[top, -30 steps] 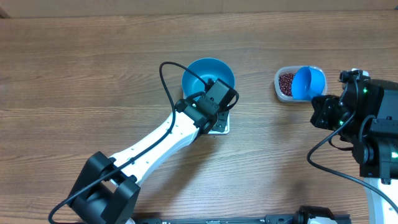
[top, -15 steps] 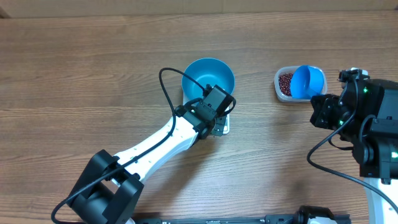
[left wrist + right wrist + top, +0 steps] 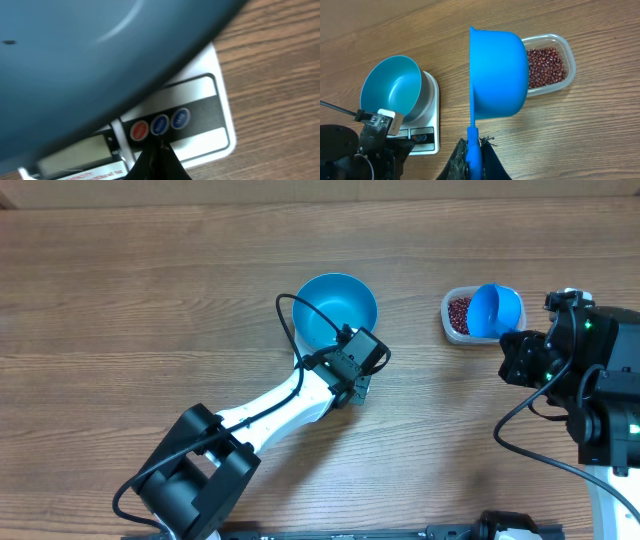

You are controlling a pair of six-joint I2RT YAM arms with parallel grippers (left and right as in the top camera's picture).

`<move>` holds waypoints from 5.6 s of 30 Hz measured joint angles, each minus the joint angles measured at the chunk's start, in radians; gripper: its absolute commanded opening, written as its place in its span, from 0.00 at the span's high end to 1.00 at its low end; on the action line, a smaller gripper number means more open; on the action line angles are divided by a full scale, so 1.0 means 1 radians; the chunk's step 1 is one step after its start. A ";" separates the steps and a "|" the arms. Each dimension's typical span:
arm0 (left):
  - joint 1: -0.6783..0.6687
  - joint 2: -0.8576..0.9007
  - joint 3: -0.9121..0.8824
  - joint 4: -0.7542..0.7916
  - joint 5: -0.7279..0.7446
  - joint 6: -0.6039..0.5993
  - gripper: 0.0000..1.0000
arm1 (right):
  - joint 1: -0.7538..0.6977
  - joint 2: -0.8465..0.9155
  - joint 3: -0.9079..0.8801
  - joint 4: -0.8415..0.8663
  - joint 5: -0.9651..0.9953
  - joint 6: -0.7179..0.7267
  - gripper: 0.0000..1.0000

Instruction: Scoop item into bowl and weigh 150g on scale

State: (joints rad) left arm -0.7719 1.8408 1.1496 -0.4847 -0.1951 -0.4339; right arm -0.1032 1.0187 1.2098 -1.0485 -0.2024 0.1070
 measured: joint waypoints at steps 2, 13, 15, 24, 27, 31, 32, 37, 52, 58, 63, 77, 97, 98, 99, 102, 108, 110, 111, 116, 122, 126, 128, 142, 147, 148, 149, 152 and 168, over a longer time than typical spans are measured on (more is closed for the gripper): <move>0.000 0.000 0.000 0.001 -0.021 0.000 0.96 | 0.000 0.000 0.000 0.000 0.000 0.000 0.96; 0.000 0.030 0.000 0.014 -0.057 -0.001 0.96 | 0.000 0.000 0.000 0.000 0.000 -0.003 0.97; 0.000 0.030 0.000 0.015 -0.061 -0.002 0.96 | 0.000 0.000 0.000 0.000 0.000 -0.003 0.97; 0.000 0.030 0.000 0.029 -0.064 -0.003 0.96 | 0.000 0.000 0.000 0.000 0.000 -0.003 0.97; 0.000 0.030 0.000 0.029 -0.067 -0.003 0.96 | 0.000 0.000 0.000 0.000 0.000 -0.003 0.96; 0.000 0.035 0.000 0.030 -0.079 -0.004 0.96 | 0.000 0.000 0.000 0.000 0.000 -0.002 0.97; 0.000 0.041 0.000 0.030 -0.079 -0.004 0.96 | 0.000 0.000 0.000 0.000 0.000 -0.003 0.96; 0.000 0.052 0.000 0.032 -0.083 -0.005 0.96 | 0.000 0.000 0.000 0.000 0.000 -0.003 0.97; 0.000 0.046 0.018 -0.029 -0.082 -0.011 0.96 | 0.000 0.000 0.000 0.000 0.000 -0.002 0.96; 0.000 -0.143 0.077 -0.104 -0.077 -0.011 0.96 | 0.000 0.000 0.000 -0.011 0.000 -0.002 0.97; 0.000 -0.440 0.108 -0.208 -0.072 0.001 0.96 | 0.000 0.000 0.000 -0.019 0.000 -0.003 0.97; 0.114 -0.542 0.118 -0.515 0.102 0.236 0.96 | 0.000 0.000 0.000 -0.089 0.000 -0.003 0.97; 0.132 -0.543 0.118 -0.665 0.177 0.224 0.00 | 0.000 0.000 0.000 -0.104 0.000 -0.003 0.96; 0.132 -0.543 0.118 -0.671 0.177 0.224 0.01 | 0.000 0.000 0.000 -0.103 0.000 -0.003 0.96; 0.132 -0.543 0.118 -0.673 0.177 0.224 0.01 | 0.000 0.000 0.000 -0.104 0.000 -0.003 0.96; 0.132 -0.543 0.118 -0.672 0.177 0.224 0.00 | 0.000 0.000 0.000 -0.105 0.000 -0.003 0.97; 0.132 -0.544 0.118 -0.672 0.177 0.224 0.00 | 0.000 0.000 0.000 -0.105 0.000 -0.004 0.96; 0.132 -0.545 0.118 -0.672 0.177 0.224 0.00 | 0.000 0.000 0.000 -0.105 0.000 -0.003 0.96; 0.132 -0.545 0.118 -0.672 0.177 0.224 0.00 | 0.000 0.000 0.000 -0.105 0.000 -0.003 0.96; 0.132 -0.545 0.118 -0.672 0.177 0.224 0.00 | 0.000 0.000 0.000 -0.108 0.000 -0.003 0.96; 0.132 -0.545 0.118 -0.672 0.177 0.224 0.00 | 0.000 0.006 0.014 -0.096 0.022 -0.004 0.96; 0.132 -0.545 0.118 -0.672 0.177 0.224 0.00 | -0.001 0.060 0.146 -0.150 0.074 -0.015 0.96; 0.132 -0.545 0.118 -0.673 0.177 0.224 0.00 | -0.001 0.109 0.239 -0.193 0.115 -0.034 0.96; 0.132 -0.545 0.118 -0.674 0.177 0.224 0.00 | 0.021 0.491 0.348 -0.213 0.435 -0.050 0.96; 0.132 -0.545 0.118 -0.674 0.177 0.224 0.00 | 0.107 0.562 0.348 -0.182 0.547 -0.039 0.96; 0.132 -0.545 0.118 -0.674 0.177 0.224 0.00 | 0.130 0.574 0.348 -0.166 0.570 -0.037 0.96; 0.132 -0.545 0.118 -0.674 0.177 0.224 0.00 | 0.150 0.586 0.348 -0.155 0.590 -0.036 0.96; 0.132 -0.545 0.118 -0.674 0.177 0.224 0.00 | 0.185 0.618 0.348 -0.147 0.641 -0.021 0.96; 0.132 -0.545 0.118 -0.674 0.177 0.224 0.00 | 0.225 0.716 0.348 -0.103 0.686 -0.001 0.96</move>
State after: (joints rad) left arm -0.6395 1.2957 1.2678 -1.1591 -0.0181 -0.2100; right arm 0.1215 1.7351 1.5578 -1.1511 0.4831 0.1059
